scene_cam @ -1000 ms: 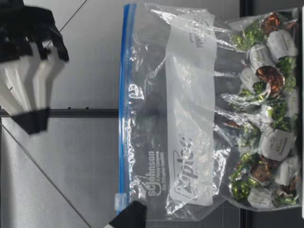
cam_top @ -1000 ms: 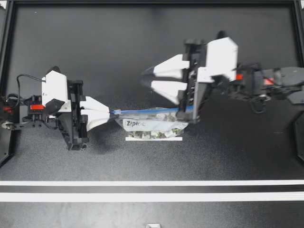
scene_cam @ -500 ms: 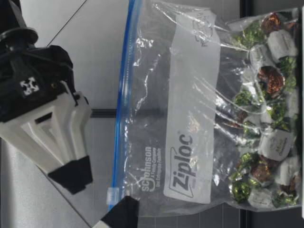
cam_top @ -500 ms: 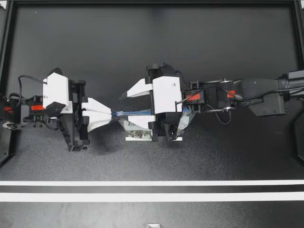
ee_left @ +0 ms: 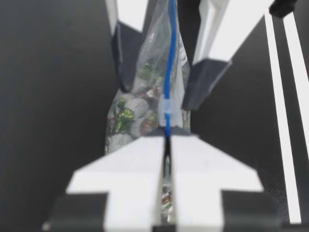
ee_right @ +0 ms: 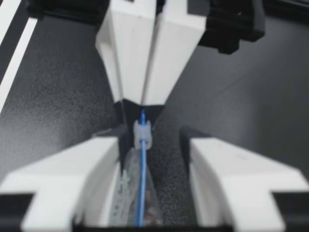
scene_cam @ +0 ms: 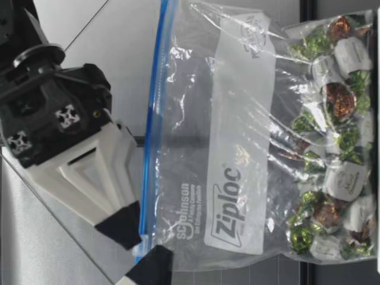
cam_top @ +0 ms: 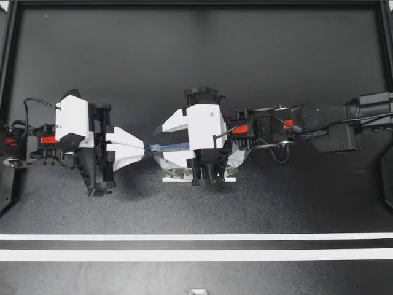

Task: Slide open the ziploc bag.

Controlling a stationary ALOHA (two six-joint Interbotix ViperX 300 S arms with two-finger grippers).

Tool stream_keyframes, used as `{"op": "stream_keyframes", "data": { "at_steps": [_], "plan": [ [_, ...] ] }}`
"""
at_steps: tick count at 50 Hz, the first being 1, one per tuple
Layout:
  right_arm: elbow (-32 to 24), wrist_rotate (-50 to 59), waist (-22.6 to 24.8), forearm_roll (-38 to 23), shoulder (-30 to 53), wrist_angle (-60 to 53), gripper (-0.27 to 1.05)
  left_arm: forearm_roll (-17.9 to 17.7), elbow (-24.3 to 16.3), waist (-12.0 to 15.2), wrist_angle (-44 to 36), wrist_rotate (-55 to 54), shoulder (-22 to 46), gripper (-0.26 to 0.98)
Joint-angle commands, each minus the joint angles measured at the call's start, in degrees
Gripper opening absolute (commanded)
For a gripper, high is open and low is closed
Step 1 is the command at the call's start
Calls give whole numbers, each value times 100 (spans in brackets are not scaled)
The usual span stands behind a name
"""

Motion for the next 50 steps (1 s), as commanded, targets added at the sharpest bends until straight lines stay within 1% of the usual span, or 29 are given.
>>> {"op": "stream_keyframes", "data": {
  "at_steps": [1,7,10,20,27,35,40,45,50],
  "plan": [
    [-167,9,79,0,-44,18,50,9,-132,-9,-26,9,-44,-14],
    [-185,9,79,0,-26,44,48,9,-132,-9,-26,9,-35,-14],
    [-185,18,79,0,-44,44,44,9,-132,-9,-26,9,-35,-14],
    [-176,35,88,35,-97,70,15,9,-114,0,-18,9,0,-14],
    [-176,35,105,44,-132,202,1,9,-97,-9,-26,9,18,-14],
    [-132,26,105,44,-299,527,-7,-18,-62,0,-26,9,18,-14],
    [-44,18,105,44,-448,817,-8,-35,-9,0,-70,18,18,-14],
    [114,26,97,44,-642,1063,-8,-44,35,18,-70,18,18,-14],
    [422,44,105,44,-932,1283,-8,-44,62,44,-79,18,26,-14]
  ]
}}
